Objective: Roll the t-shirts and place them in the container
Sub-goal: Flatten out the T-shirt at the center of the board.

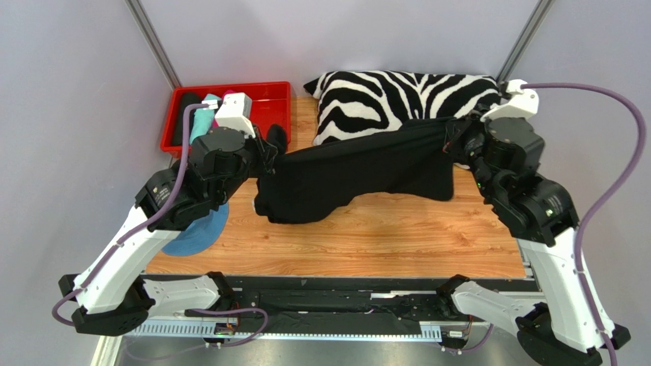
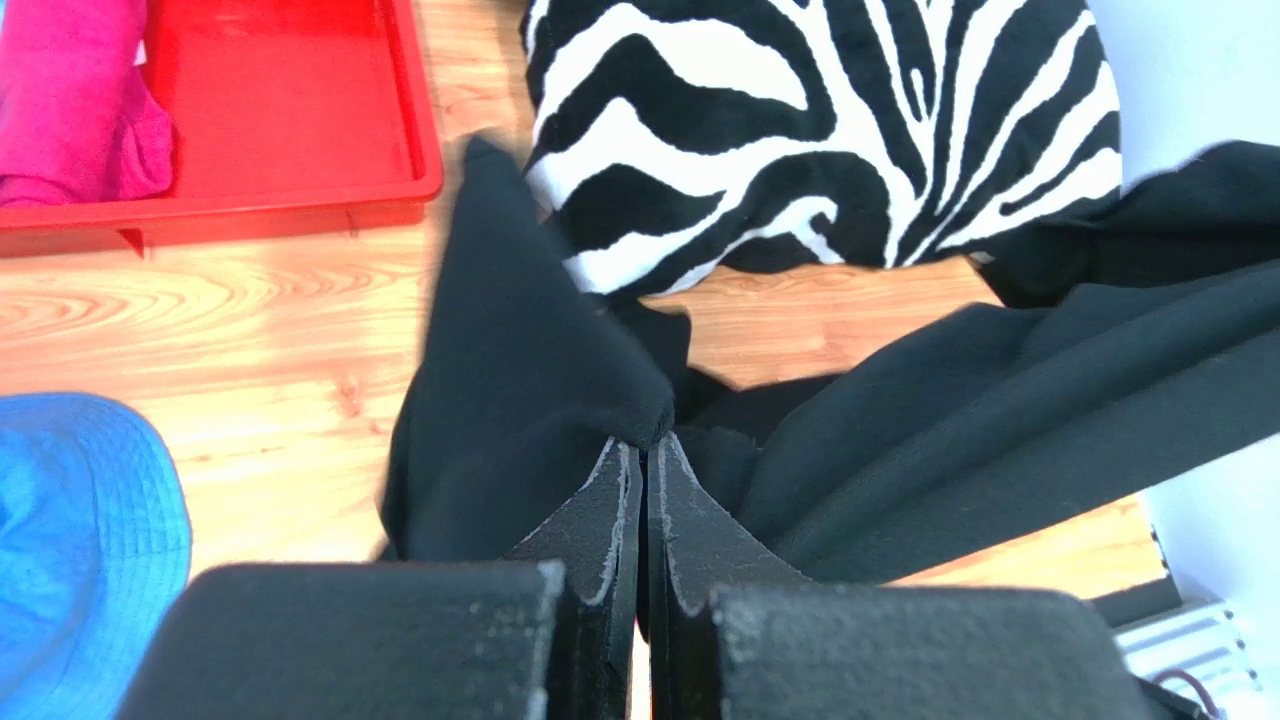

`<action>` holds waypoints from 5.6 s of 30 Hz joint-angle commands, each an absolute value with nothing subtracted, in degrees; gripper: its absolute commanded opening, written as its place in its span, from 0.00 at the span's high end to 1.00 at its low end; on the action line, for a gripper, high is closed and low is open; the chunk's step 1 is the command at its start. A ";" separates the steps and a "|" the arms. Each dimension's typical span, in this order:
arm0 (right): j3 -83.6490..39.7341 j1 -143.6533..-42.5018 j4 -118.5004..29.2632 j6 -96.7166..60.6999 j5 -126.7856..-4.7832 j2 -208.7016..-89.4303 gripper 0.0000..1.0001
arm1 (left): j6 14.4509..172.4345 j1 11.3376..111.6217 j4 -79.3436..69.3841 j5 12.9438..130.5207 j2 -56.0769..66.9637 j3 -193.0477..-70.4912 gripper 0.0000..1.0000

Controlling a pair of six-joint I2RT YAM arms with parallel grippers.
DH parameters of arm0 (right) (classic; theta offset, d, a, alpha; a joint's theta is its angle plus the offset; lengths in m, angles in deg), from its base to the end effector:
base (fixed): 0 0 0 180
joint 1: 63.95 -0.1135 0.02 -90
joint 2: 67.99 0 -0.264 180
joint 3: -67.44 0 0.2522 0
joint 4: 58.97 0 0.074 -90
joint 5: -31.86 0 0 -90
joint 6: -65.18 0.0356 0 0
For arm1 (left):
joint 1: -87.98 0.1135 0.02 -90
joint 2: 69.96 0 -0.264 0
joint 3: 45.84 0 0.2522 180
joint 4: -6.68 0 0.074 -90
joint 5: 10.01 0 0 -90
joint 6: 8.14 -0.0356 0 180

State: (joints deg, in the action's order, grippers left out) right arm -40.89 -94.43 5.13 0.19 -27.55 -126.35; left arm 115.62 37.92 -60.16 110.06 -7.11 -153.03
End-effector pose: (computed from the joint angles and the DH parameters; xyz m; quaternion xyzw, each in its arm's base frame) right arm 0.1343 0.0580 0.5058 0.1257 0.7676 0.0919 0.6217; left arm 0.1271 -0.1241 0.4846 -0.0288 0.8153 -0.1979 0.5434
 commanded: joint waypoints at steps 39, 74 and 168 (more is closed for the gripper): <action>-52.95 -90.85 -2.32 0.84 -44.18 -127.30 1.00 | 93.29 51.94 -41.81 101.01 -11.28 -164.02 1.00; 1.55 -78.46 -2.24 14.20 -36.43 -128.81 0.33 | 143.37 65.92 -47.42 91.14 -17.76 -95.20 0.52; 9.73 -70.45 -16.90 12.35 -42.32 -152.09 0.40 | 133.89 78.66 -45.32 105.31 -4.13 -115.15 1.00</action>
